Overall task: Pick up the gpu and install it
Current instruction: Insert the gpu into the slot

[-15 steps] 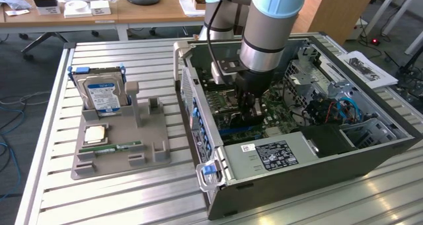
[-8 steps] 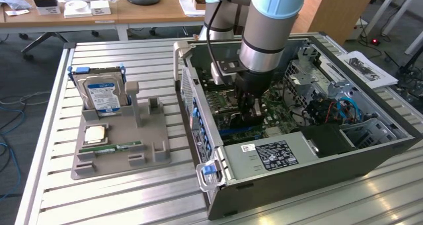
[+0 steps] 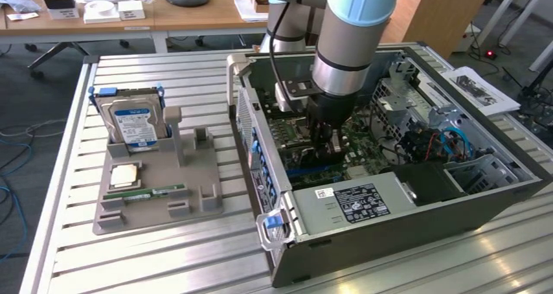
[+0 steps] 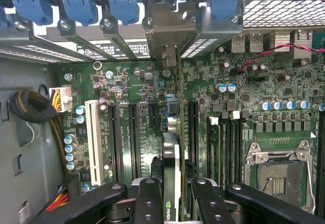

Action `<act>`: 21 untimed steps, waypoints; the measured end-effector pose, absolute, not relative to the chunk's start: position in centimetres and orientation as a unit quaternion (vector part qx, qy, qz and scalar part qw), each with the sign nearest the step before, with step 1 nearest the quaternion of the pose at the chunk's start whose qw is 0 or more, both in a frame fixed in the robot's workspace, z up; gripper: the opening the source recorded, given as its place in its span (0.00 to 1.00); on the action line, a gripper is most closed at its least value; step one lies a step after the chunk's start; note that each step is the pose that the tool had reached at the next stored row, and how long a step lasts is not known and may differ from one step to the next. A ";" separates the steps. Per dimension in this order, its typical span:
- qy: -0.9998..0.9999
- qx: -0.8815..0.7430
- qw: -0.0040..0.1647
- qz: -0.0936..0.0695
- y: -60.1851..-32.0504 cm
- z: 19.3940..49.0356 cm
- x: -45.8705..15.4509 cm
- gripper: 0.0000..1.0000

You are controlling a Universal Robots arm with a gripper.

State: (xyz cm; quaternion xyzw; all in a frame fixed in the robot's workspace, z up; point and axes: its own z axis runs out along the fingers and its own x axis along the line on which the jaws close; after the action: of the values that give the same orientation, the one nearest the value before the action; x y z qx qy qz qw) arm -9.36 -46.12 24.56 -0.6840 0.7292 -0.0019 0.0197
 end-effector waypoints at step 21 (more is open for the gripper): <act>0.729 -0.684 0.020 -0.002 -46.1 24.5 -9.4 0.27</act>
State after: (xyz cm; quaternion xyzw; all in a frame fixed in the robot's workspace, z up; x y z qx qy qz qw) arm -9.41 -46.12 24.48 -0.6840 0.7292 -0.0018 0.0197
